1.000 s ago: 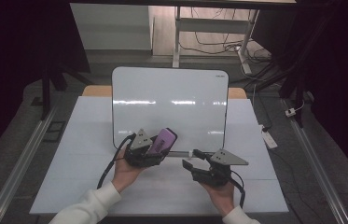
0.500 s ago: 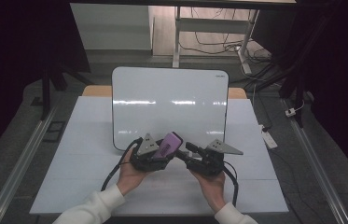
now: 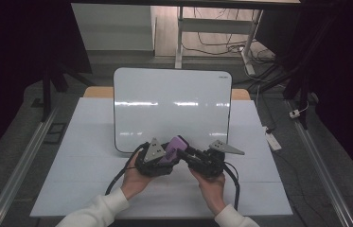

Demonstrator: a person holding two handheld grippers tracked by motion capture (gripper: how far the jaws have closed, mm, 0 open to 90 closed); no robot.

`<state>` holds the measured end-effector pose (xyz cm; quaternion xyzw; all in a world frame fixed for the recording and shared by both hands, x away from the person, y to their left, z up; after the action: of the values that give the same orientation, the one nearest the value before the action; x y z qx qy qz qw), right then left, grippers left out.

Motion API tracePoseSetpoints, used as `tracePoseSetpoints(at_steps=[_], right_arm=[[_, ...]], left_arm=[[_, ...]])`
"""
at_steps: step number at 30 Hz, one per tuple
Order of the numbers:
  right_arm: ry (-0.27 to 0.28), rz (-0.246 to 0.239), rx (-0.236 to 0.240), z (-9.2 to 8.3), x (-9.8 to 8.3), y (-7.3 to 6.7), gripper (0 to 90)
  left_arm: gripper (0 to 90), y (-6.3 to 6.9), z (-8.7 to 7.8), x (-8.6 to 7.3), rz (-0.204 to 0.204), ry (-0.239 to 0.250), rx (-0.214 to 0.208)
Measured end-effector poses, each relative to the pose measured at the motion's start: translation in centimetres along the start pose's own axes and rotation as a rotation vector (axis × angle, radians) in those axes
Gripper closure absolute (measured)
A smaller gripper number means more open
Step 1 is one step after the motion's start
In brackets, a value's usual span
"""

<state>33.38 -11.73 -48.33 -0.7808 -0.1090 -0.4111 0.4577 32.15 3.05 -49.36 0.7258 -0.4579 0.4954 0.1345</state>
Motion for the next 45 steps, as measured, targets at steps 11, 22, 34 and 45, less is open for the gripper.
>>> tracePoseSetpoints(at_steps=[11,22,34,45], right_arm=[[0.023,-0.063,-0.034,-1.0,1.2,-0.2,63.4],[0.06,-0.189,-0.192,-3.5,4.8,0.0,63.6],[0.113,-0.163,-0.367,-5.5,12.6,0.3,63.5],[0.089,-0.144,-0.554,-4.6,18.8,2.1,63.5]], left_arm=[[27.6,-0.9,-1.5,-1.1,-0.019,-0.03,-0.035],[27.6,-3.8,-7.4,-5.2,-0.094,-0.072,0.039],[29.1,-6.0,-12.0,-9.1,-0.183,-0.085,0.114],[29.4,-7.2,-13.7,-11.0,-0.231,-0.096,0.16]])
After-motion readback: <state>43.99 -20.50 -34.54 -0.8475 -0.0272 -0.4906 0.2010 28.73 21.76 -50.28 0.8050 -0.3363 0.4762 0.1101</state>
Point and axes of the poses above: each handheld gripper's, and its own axes: z roughly forward along the jaws, x roughly out of its top, y roughly to its right, the point moved 5 cm from there along z, roughly forward along the jaws, and after that the axes turned 14 degrees about z, right-handed, at the moved point
